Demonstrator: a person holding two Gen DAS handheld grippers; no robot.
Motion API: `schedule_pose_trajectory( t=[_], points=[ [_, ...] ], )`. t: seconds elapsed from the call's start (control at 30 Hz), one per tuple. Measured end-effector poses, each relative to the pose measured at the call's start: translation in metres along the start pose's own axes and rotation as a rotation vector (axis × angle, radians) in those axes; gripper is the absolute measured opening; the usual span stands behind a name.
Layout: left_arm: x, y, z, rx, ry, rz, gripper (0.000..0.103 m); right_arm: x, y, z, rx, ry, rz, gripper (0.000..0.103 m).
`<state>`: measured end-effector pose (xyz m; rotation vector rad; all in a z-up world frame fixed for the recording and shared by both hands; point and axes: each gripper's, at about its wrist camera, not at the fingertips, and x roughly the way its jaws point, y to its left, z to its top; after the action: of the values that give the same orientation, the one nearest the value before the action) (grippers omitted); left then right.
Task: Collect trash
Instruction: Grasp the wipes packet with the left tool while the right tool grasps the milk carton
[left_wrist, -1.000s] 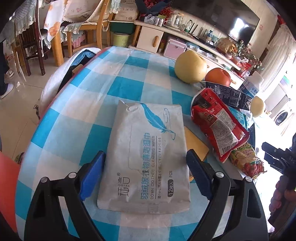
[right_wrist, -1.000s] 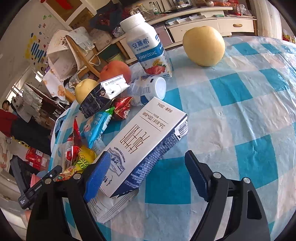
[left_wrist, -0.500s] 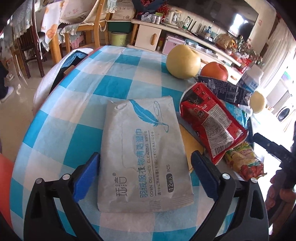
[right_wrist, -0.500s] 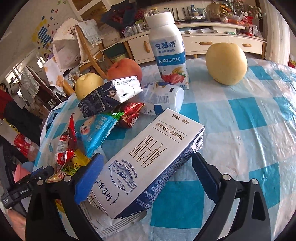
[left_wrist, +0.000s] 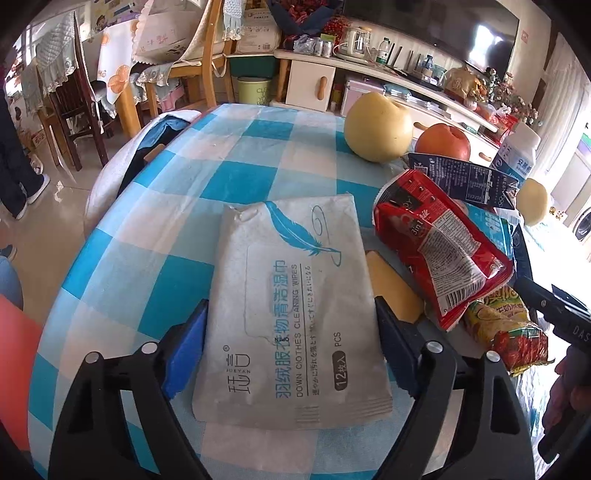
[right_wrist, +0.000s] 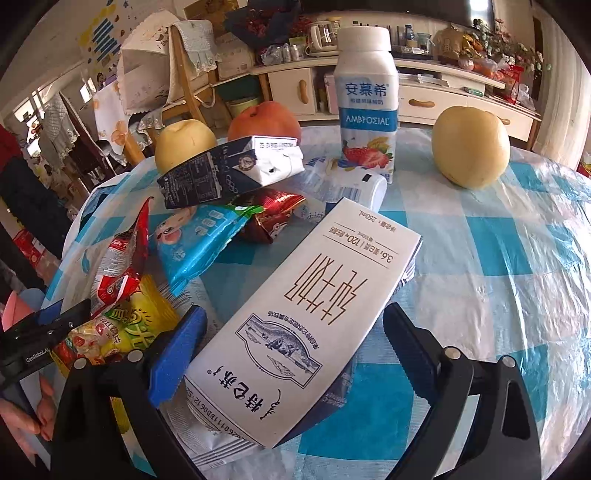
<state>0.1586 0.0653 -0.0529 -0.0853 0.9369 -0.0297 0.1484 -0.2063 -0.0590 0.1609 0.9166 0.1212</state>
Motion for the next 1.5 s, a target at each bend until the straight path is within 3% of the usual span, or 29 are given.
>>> schedule_pose_trajectory(
  t=[0.17,0.27,0.57,0.63,0.67,0.87,1.23,1.5],
  points=[
    [-0.004,0.0,-0.001,-0.006,-0.006,0.001,0.079,-0.003,-0.009,-0.001,0.007,0.001,-0.037,0.094],
    [-0.007,0.001,-0.003,-0.011,-0.005,-0.012,0.079,-0.005,-0.01,-0.002,0.0,0.007,-0.062,0.074],
    [-0.024,0.005,-0.01,-0.044,-0.028,-0.058,0.078,-0.012,-0.013,-0.007,-0.031,-0.018,-0.151,0.077],
    [-0.028,0.007,-0.012,-0.053,-0.032,-0.068,0.078,-0.011,-0.011,-0.008,-0.04,-0.016,-0.154,0.072],
    [-0.029,0.008,-0.013,-0.056,-0.033,-0.07,0.078,-0.01,-0.01,-0.008,-0.047,-0.016,-0.156,0.066],
    [-0.038,0.009,-0.025,-0.055,-0.026,-0.088,0.078,-0.015,0.0,-0.015,-0.084,-0.041,-0.185,0.065],
    [-0.057,0.016,-0.049,-0.083,-0.034,-0.112,0.078,-0.043,0.006,-0.042,-0.016,-0.08,-0.126,0.065],
    [-0.078,0.018,-0.061,-0.082,-0.084,-0.089,0.078,-0.064,0.016,-0.069,0.058,-0.071,-0.063,0.065]
  ],
)
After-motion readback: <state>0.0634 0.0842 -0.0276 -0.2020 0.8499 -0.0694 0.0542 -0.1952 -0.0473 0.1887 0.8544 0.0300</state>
